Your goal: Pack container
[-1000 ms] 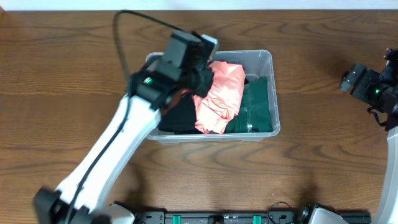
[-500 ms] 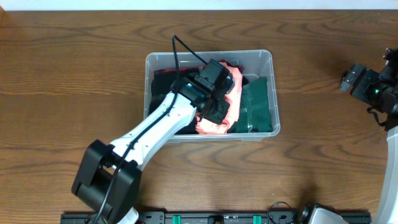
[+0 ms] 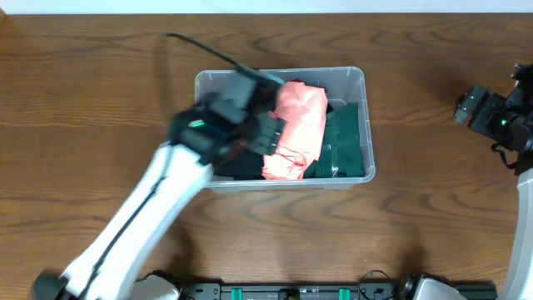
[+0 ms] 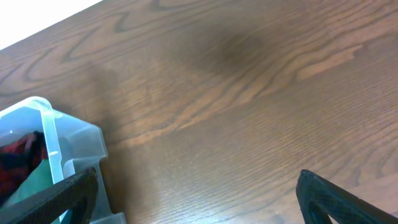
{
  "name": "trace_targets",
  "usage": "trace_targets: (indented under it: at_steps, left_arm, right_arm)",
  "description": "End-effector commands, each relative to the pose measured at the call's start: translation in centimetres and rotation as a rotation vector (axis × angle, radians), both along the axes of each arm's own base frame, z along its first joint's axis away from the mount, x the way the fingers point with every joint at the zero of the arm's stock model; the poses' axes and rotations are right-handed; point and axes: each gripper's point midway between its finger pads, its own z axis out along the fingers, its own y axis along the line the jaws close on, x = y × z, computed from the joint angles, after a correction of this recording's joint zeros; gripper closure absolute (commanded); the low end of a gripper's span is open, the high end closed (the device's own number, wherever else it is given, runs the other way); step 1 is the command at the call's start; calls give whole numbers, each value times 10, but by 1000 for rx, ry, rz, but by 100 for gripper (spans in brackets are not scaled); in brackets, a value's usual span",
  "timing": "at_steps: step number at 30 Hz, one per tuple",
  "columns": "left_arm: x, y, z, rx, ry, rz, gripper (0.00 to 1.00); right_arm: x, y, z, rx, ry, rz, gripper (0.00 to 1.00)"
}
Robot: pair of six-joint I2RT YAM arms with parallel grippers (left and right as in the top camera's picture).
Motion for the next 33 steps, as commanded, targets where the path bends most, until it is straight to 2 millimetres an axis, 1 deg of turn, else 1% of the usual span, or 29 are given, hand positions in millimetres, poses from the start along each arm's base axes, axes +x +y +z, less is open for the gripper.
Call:
trace_targets:
  at_steps: [1, 2, 4, 5, 8, 11, 13, 15, 17, 20, 23, 24, 26, 29, 31, 33]
  left_arm:
    - [7, 60, 39, 7, -104, 189, 12]
    - [9, 78, 45, 2, -117, 241, 9]
    - [14, 109, 50, -5, -127, 339, 2]
    - [16, 126, 51, -4, -128, 390, 2]
    - [21, 167, 47, 7, -116, 509, 2]
    - [24, 195, 41, 15, -99, 590, 2]
    - [24, 205, 40, 18, -93, 618, 2]
    - [23, 211, 40, 20, -92, 637, 2]
    - [17, 215, 37, 25, -73, 649, 2]
    - [5, 214, 36, 27, -44, 643, 2]
    - [-9, 212, 47, 11, -89, 641, 2]
    - [-16, 210, 54, -7, -120, 631, 2]
    - [-30, 202, 65, -38, -185, 582, 2]
    - [-58, 192, 76, -82, -303, 527, 2]
    - [-80, 190, 76, -101, -385, 523, 2]
    - [-101, 189, 68, -117, -444, 523, 2]
  right_arm:
    - [8, 21, 2, -30, -15, 123, 1]
    - [11, 28, 3, -47, -21, 161, 1]
    - [17, 43, 4, -75, -31, 231, 1]
    - [20, 51, 4, -93, -33, 267, 1]
    - [28, 73, -1, -139, -20, 346, 1]
    - [35, 92, -9, -139, -8, 402, 1]
    - [41, 99, -9, -140, -23, 417, 1]
    - [43, 103, -7, -143, -36, 426, 1]
    - [38, 106, -5, -141, -35, 448, 1]
    - [24, 106, 0, -123, -22, 430, 1]
    - [4, 97, 13, -153, -30, 367, 1]
    - [-4, 95, 18, -167, -49, 349, 1]
    - [-21, 97, 28, -181, -115, 349, 1]
    - [-52, 103, 34, -207, -234, 355, 1]
    - [-76, 107, 34, -225, -331, 358, 1]
    - [-99, 108, 29, -239, -422, 353, 1]
